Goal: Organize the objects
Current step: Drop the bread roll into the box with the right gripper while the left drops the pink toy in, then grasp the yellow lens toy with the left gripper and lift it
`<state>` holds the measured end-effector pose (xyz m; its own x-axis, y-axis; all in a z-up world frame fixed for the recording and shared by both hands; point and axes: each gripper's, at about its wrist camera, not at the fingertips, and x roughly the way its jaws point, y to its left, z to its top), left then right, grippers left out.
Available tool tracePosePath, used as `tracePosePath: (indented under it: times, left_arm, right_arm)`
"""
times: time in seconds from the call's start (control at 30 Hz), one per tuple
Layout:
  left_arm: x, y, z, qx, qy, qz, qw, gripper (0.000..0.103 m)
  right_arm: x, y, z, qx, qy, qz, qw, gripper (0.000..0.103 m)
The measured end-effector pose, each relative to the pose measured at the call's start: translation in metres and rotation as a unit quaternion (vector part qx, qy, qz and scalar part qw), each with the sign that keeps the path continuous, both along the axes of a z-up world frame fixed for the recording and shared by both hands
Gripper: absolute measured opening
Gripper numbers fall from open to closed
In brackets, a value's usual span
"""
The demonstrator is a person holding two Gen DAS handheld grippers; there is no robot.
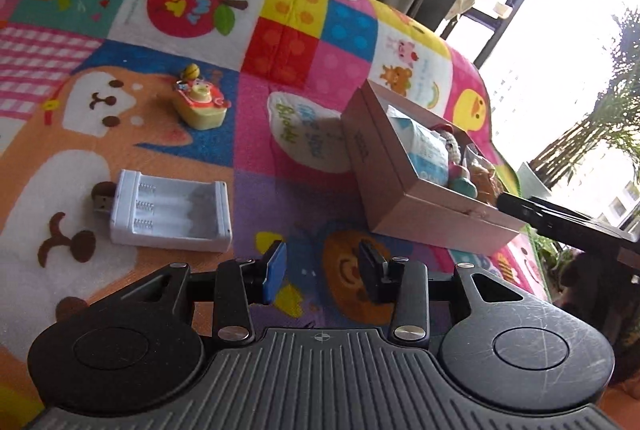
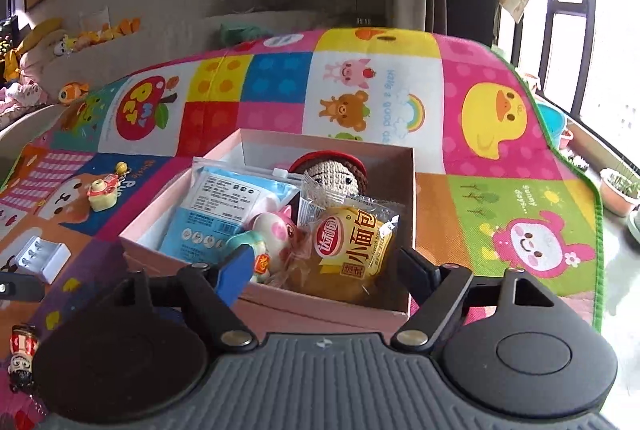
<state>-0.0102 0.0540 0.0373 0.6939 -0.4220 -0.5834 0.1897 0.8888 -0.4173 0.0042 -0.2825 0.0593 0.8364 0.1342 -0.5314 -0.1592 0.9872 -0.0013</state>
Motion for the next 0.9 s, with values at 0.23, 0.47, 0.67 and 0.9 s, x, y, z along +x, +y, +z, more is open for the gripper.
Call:
tracePosePath:
  times: [0.23,0.47,0.67,0.9]
  left_arm:
    - [-0.003,0.013,0.019,0.038,-0.049,0.048,0.9969,0.043]
    - [0.027,0.064,0.021,-0.021,-0.028,0.151,0.9879,0.043]
    - [0.101,0.058,0.033,-0.029,0.004,0.156,0.9873,0.043]
    - [0.173,0.034,0.006,0.034,0.071,0.167,0.9828,0.043]
  right_arm:
    - [-0.059,-0.014,0.004,0.043,-0.021,0.0,0.999,0.103]
    - [-0.08,-0.024,-0.029,0.115,0.04,-0.017,0.992,0.103]
    - [-0.081,-0.013,-0.046,0.116,0.056,-0.032,0.991,0.103]
    - [-0.092,-0.002,-0.042,0.083,0.023,-0.024,0.996,0.103]
